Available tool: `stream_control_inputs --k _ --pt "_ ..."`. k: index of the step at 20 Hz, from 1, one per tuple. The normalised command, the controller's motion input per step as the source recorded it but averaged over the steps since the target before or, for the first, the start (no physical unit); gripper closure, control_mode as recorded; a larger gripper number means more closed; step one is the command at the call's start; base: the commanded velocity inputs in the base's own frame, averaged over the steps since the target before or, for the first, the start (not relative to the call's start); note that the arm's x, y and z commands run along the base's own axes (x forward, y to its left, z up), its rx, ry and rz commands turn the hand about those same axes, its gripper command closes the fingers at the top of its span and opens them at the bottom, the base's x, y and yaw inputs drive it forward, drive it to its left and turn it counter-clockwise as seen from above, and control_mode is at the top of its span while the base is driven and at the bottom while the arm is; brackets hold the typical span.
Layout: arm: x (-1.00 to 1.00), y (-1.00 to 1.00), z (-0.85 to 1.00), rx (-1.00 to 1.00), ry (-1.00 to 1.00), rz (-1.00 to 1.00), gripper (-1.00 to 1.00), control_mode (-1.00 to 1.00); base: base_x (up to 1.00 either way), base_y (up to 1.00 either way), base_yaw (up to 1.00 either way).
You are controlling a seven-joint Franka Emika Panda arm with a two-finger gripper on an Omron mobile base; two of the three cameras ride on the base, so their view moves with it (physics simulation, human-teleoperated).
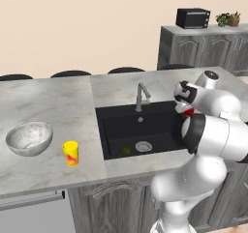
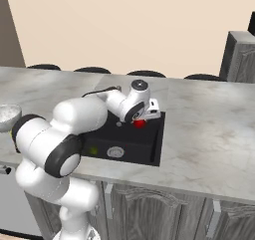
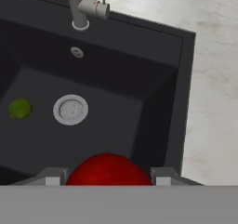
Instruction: Remove the lime and apple from the sink. Then move the bowl and cup from the counter to the sink for washing.
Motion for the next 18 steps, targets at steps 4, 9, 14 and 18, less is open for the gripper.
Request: stream_control_inputs --k 4,9,14,18 --pt "-0.21 -0.37 0.14 -0.13 0.00 0.00 1.00 -1.00 0.00 0.00 0.00" --pt "-0.14 -0.39 0.12 -0.07 0.00 0.00 1.00 -1.00 0.00 0.00 0.00" --pt "-0.03 -0.38 0.05 -0.03 0.00 0.00 1.00 -1.00 0.00 0.00 0.00" --pt "0.00 -0.41 0.00 0.00 -0.03 0.00 1.00 -1.00 0.00 0.00 0.00"
